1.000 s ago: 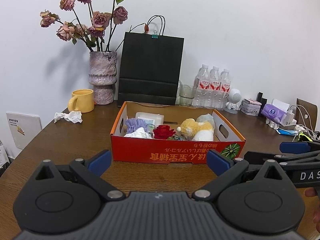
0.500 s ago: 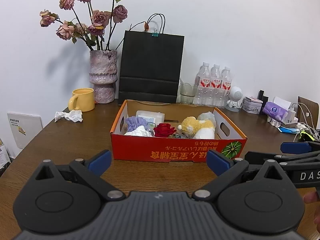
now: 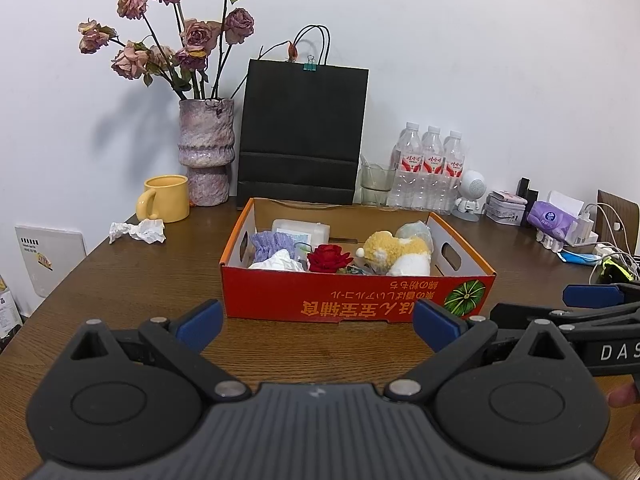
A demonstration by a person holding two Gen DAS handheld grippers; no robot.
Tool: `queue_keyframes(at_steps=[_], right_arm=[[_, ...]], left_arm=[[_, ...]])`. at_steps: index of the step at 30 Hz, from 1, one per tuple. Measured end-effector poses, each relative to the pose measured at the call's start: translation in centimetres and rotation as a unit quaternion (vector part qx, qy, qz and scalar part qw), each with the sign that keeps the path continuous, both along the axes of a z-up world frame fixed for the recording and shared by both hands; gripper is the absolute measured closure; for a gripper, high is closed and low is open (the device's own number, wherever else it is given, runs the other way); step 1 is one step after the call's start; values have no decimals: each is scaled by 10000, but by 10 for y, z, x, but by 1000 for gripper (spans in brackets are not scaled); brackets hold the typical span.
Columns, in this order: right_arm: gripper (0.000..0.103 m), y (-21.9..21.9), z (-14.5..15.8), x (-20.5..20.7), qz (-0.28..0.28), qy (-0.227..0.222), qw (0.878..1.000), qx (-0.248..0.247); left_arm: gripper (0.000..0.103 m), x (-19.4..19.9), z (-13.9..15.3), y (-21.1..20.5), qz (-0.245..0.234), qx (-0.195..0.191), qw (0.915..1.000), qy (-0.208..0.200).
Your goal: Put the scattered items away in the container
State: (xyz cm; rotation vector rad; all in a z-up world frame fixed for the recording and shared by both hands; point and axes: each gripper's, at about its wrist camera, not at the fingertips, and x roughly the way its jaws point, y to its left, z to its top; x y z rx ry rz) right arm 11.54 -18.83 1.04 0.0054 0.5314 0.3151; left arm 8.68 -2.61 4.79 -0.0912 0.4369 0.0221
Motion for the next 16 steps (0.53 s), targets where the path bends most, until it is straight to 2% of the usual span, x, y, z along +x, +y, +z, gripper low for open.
queue_keyframes(at_steps=[9,16], right_arm=[[0,-1,-1,0,-23,15,10000,-14],[0,0,-3,0,-23,11,10000,-32]], left_arm=[[0,1,0,-1,24,43,10000,22],[0,2,-1,1,22,-83,10000,27]])
